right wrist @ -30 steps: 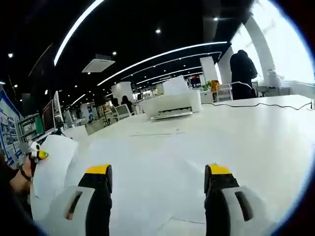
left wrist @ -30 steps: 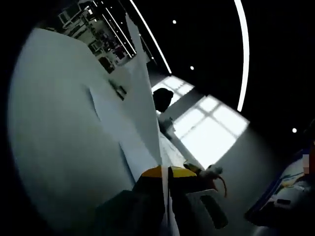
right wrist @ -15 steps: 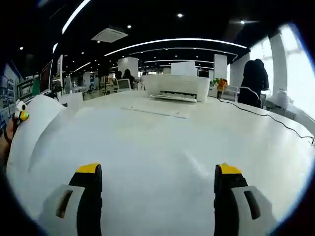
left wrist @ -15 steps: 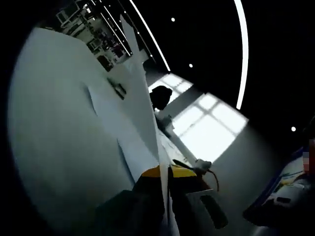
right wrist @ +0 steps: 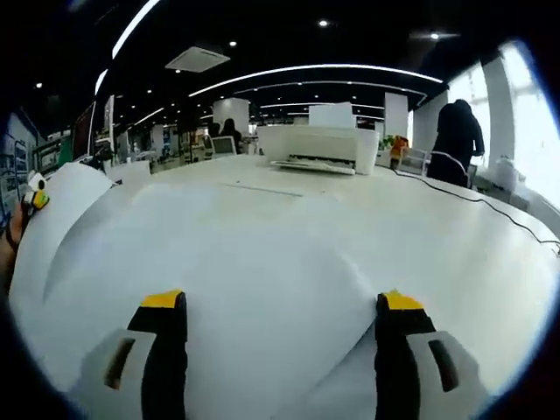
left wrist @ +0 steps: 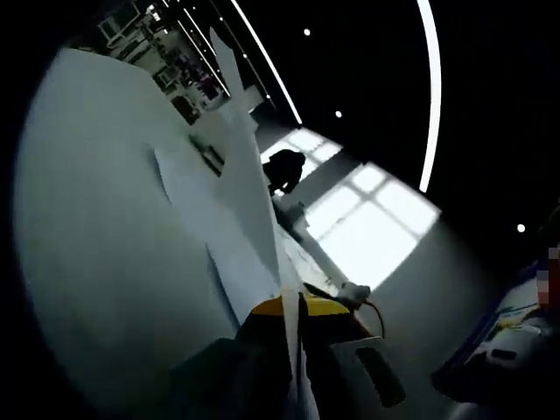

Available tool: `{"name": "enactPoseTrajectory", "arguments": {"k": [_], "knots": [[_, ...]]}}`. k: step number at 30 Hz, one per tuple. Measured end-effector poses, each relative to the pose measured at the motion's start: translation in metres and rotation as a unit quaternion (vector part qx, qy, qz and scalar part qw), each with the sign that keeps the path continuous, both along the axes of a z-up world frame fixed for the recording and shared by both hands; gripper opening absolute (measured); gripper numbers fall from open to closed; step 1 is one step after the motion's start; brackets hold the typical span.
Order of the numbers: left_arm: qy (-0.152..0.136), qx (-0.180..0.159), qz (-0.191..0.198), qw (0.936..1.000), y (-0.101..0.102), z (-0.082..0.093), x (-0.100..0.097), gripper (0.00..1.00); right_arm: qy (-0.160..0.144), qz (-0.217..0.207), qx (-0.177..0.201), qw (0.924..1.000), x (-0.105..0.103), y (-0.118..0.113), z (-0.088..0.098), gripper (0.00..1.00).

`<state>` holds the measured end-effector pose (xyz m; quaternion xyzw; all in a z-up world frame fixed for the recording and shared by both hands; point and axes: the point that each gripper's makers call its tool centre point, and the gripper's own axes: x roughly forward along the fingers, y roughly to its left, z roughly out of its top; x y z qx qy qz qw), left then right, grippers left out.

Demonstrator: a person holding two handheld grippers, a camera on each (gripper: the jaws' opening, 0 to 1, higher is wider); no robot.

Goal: Organize the stack of printing papers by aligning and flattening the scattered papers on the table

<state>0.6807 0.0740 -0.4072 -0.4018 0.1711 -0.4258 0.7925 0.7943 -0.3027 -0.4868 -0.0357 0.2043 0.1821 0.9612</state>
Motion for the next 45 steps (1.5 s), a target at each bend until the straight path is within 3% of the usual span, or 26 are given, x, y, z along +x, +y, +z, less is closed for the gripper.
{"name": "enactPoseTrajectory", "arguments": {"k": [7,12,17,20,22,26,32,41,45], "knots": [[-0.001,0.001,0.002,1.0000,0.001,-0.001,0.002,0.06,-0.012,0.014,-0.005,0.9998,-0.003,0.004,0.003,0.48],[-0.003,0.000,0.002,1.0000,0.001,0.000,0.001,0.06,-0.019,0.021,-0.013,0.9995,-0.005,0.007,0.004,0.34],[-0.003,-0.001,0.003,1.0000,0.000,0.000,0.000,0.06,-0.025,0.023,-0.020,0.9992,-0.004,0.009,0.004,0.31],[-0.004,-0.001,0.004,1.0000,0.001,0.000,0.000,0.06,-0.055,0.039,-0.064,0.9957,-0.006,0.013,0.009,0.29],[-0.004,-0.001,0.004,1.0000,0.001,0.000,0.001,0.06,-0.085,0.067,-0.113,0.9877,-0.010,0.022,0.011,0.24],[-0.005,-0.002,0.004,1.0000,0.002,0.000,0.001,0.06,-0.099,0.080,-0.143,0.9815,-0.012,0.030,0.011,0.16],[-0.007,-0.003,0.004,1.0000,0.001,0.001,0.000,0.06,-0.066,0.052,-0.084,0.9930,-0.012,0.026,0.008,0.16],[-0.011,-0.002,0.006,0.9999,0.002,0.001,0.001,0.06,-0.074,0.061,-0.095,0.9909,-0.016,0.032,0.008,0.14],[-0.008,-0.002,0.002,1.0000,0.001,0.001,0.000,0.06,-0.079,0.063,-0.117,0.9880,-0.016,0.032,0.008,0.06]]}}
